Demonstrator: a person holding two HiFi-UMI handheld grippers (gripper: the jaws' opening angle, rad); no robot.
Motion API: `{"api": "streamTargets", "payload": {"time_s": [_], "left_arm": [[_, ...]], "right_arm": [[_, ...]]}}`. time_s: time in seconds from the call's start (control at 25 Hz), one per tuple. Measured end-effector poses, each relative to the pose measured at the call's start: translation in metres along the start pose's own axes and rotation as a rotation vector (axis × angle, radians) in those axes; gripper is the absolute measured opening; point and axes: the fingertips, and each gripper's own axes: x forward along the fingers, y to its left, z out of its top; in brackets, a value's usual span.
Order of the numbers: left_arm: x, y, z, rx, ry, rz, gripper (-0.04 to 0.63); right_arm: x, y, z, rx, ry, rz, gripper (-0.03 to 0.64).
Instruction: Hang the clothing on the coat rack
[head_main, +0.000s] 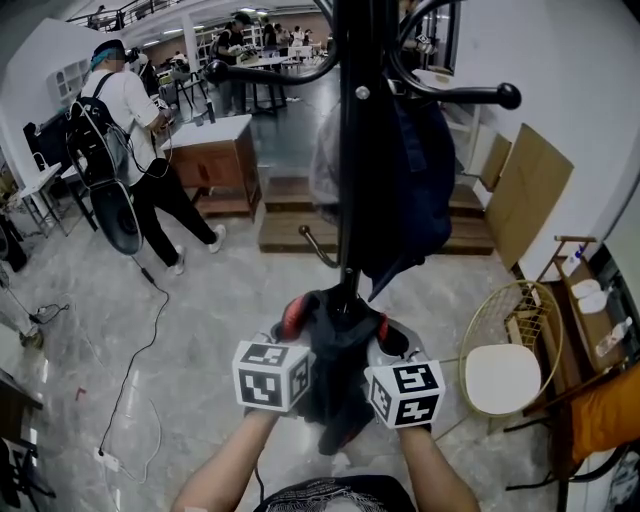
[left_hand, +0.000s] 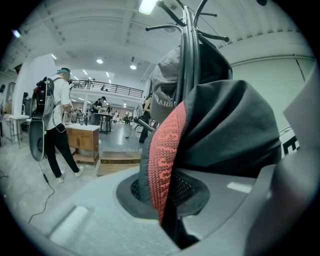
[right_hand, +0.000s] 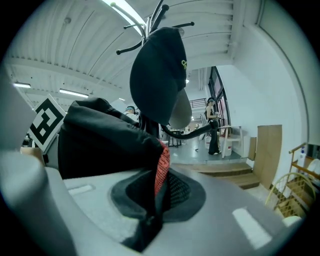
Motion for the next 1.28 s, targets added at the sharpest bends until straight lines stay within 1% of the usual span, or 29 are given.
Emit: {"api": "streamTargets", "payload": {"time_s": [0.4,0.8,0.88,1.04,1.28], "left_arm": [[0.000,-0.003,-0.013,-0.024,0.014,-0.016,0.018],[0.000,-0.006,-0.024,-0.033,0.031,-0.027,0.020],[0.000,-0.006,-0.028,-0.034,0.043,-0.025,0.020],[0.002,-0.004,-0.042,-0.037,0.094,-0.016,0.020],[0.004,-0.004,-0.049,-0.041,0.100,-0.028,0.020]], "right_arm": [[0.006,0.011,-0.006,0.004,0.008,0.021,0.021],[0.007,0.019,-0.014,0.001,0.022,0.039,0.025],[0.008,0.020,-0.017,-0.003,0.033,0.043,0.025],[0.009,0.022,-0.032,-0.002,0.076,0.047,0.026],[0.010,0.026,-0.036,-0.005,0.072,0.061,0.026]]}}
